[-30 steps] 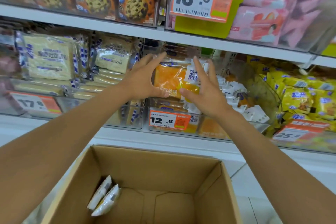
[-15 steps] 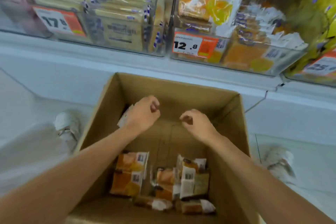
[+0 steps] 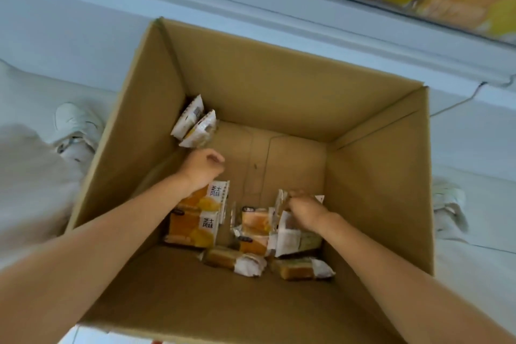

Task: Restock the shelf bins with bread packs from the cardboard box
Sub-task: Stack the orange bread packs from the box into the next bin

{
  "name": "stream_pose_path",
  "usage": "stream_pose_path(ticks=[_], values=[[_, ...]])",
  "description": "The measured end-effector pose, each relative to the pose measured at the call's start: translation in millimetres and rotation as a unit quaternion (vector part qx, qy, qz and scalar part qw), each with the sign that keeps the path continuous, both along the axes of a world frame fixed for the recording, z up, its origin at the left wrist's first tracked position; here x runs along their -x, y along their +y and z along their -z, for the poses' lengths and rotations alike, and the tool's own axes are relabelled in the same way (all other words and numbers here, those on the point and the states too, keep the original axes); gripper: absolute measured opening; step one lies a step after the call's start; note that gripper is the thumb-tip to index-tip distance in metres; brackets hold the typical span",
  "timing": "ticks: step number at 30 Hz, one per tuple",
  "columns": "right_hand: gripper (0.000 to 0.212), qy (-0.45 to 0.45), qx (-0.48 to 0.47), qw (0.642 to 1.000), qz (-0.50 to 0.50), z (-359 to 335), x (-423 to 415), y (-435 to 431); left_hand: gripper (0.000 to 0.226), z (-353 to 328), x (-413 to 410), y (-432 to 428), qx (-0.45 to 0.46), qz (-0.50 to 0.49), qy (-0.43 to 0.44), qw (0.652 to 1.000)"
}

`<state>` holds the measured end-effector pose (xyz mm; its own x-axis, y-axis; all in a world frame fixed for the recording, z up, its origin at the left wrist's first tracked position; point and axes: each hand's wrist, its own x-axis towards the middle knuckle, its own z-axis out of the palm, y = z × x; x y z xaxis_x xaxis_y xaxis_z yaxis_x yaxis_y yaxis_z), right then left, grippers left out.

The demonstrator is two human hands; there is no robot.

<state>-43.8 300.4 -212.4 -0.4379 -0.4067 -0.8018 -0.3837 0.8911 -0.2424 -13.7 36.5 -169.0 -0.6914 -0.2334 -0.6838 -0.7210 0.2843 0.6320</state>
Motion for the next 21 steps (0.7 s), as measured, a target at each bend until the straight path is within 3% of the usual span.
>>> stream_pose_path(ticks=[2,4,6,7,9,11,13,14,17,18,21], values=[[0.012,-0.022,0.078,0.993,0.085,-17,4,-5,0.008,-3,1,1,-0.026,-0.036,-0.018,0.999],[0.011,-0.025,0.174,0.969,0.176,-48,19,-16,0.013,-11,4,0,-0.057,-0.062,-0.06,0.995],[0.009,-0.018,0.279,0.93,0.241,-88,36,-31,0.046,-24,6,-2,-0.093,-0.061,-0.144,0.983],[0.001,-0.018,0.318,0.915,0.247,-106,43,-40,0.063,-33,8,-4,-0.145,-0.077,-0.196,0.967],[0.015,-0.028,0.363,0.905,0.221,-131,49,-54,0.071,-47,13,-6,-0.309,-0.149,-0.243,0.907],[0.035,-0.066,0.352,0.913,0.196,-144,51,-57,0.053,-58,17,-3,-0.406,-0.223,-0.168,0.87],[0.066,-0.095,0.329,0.908,0.242,-147,54,-52,0.039,-63,21,3,-0.377,-0.26,-0.068,0.886],[0.073,-0.108,0.332,0.887,0.301,-145,53,-48,0.037,-65,22,5,-0.365,-0.267,-0.023,0.891],[0.071,-0.149,0.347,0.785,0.49,-135,49,-45,0.039,-67,20,11,-0.366,-0.247,0.028,0.897],[0.067,-0.153,0.349,0.772,0.509,-132,48,-45,0.045,-68,19,13,-0.365,-0.225,0.027,0.903],[0.044,-0.12,0.355,0.818,0.436,-134,51,-41,0.065,-73,12,17,-0.342,-0.115,0.006,0.933]])
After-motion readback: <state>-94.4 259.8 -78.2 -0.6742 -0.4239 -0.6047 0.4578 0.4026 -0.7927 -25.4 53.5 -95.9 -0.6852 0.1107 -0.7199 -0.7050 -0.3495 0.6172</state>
